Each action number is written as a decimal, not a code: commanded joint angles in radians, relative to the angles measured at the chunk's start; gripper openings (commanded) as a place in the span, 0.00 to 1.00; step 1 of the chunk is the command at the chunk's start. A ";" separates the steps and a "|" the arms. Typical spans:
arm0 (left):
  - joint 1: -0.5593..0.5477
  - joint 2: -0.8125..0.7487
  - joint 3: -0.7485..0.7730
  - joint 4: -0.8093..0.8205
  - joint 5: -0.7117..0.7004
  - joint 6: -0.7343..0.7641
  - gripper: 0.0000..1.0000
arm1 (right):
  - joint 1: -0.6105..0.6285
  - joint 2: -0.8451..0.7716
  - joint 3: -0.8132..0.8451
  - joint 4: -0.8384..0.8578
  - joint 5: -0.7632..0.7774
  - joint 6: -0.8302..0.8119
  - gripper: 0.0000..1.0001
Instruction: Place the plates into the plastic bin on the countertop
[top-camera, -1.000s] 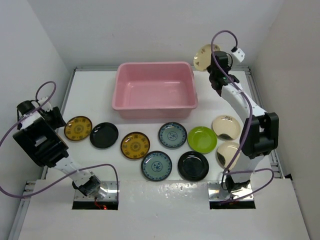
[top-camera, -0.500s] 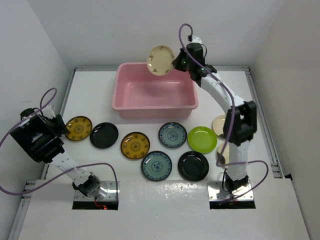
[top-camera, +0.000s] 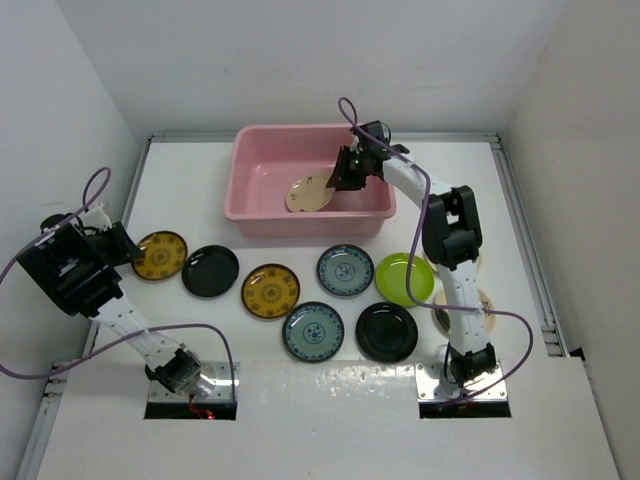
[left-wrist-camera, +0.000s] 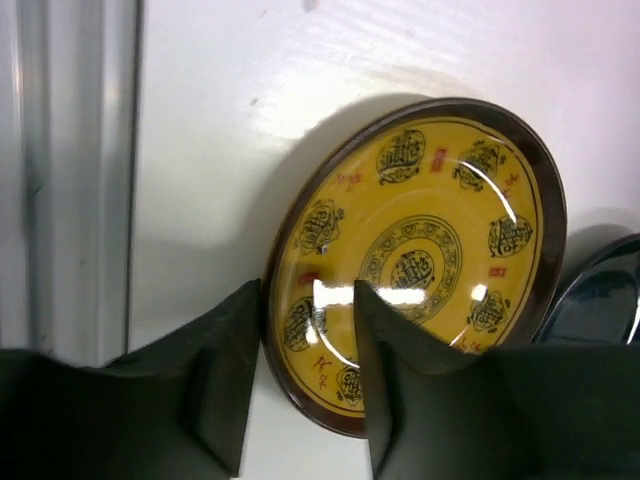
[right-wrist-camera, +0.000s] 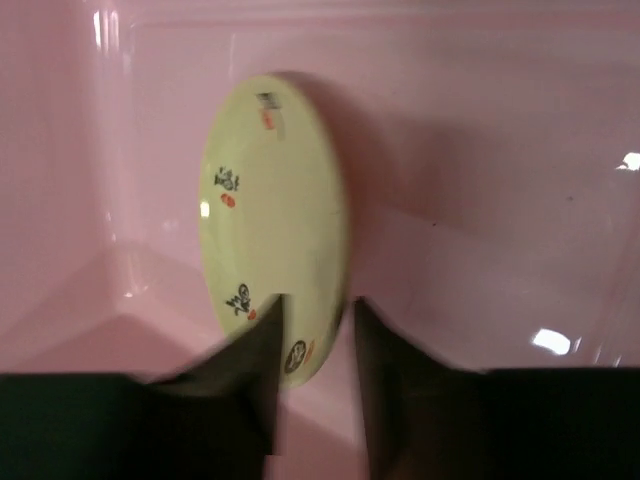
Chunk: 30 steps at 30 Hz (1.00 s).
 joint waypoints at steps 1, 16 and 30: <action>-0.040 0.101 -0.028 -0.101 -0.030 0.047 0.42 | 0.002 -0.016 0.046 0.034 -0.064 0.006 0.39; -0.040 -0.007 0.282 -0.142 0.055 -0.100 0.00 | -0.036 -0.186 0.037 0.012 -0.070 -0.046 0.85; -0.315 -0.114 0.907 -0.160 0.095 -0.329 0.00 | -0.229 -0.493 -0.247 0.066 0.022 -0.035 0.88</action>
